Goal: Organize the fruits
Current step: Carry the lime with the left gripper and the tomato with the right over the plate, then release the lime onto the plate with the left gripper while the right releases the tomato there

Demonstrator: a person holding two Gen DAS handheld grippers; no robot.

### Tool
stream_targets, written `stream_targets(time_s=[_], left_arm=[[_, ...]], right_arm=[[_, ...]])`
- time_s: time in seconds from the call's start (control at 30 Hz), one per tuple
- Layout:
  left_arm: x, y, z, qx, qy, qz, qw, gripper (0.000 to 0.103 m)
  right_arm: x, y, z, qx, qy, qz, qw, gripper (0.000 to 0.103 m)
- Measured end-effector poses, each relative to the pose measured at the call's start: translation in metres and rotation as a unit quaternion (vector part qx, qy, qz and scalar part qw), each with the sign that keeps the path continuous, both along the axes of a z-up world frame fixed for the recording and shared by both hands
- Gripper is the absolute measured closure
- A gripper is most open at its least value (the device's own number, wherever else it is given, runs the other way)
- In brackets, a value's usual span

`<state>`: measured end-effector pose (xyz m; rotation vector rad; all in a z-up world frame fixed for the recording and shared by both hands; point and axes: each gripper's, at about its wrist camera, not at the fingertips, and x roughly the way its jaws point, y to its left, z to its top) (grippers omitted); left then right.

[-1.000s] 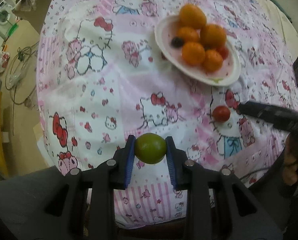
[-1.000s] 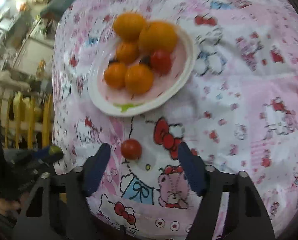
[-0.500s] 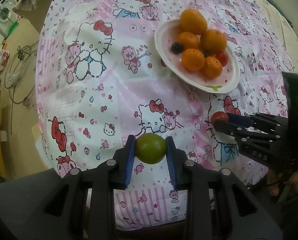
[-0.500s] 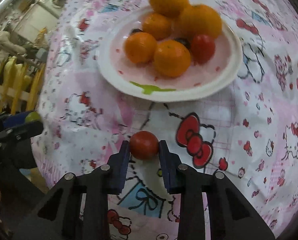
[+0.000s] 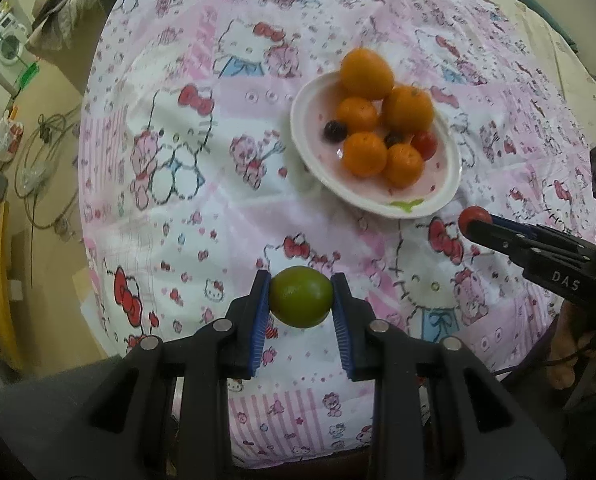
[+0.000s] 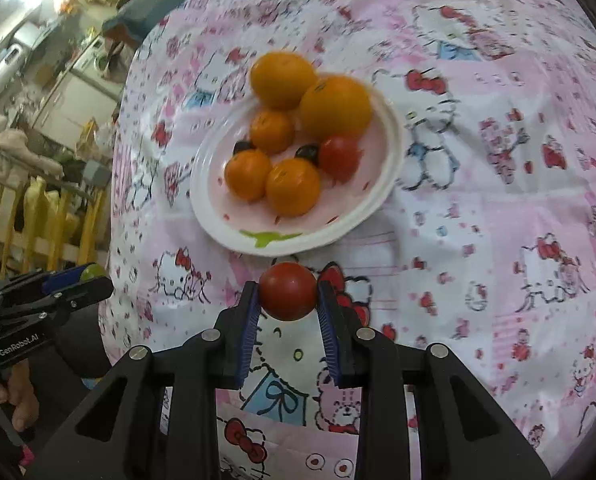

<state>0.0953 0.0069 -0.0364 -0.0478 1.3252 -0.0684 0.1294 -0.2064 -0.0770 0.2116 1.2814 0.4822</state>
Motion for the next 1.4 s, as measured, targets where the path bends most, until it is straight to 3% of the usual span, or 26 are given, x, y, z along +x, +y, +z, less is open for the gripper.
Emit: stream_targets(time_s=[0.53,0.77,0.97,1.4], left_arm=[[0.057,-0.03,0.034,-0.003,-0.058,-0.026,0.998,0.077],[0.077,-0.042,0.033,0.003,-0.063,-0.047,0.9969,0.077],[0.092,-0.044,0.018,-0.011,-0.046,-0.046,0.9978,0.077],[0.112,-0.051,-0.047,-0.056,0.03,-0.045,0.997,0.077]], right_arm=[[0.022,-0.061,0.055,0.041,-0.08,-0.091,0.992,0.072],[0.047,-0.07,0.059,0.072,-0.088,-0.102,0.988,0.072],[0.067,-0.069,0.042,0.097,-0.05,-0.097,0.989,0.072],[0.106,-0.038,-0.016,0.048,0.026,-0.055,0.997,0.072]])
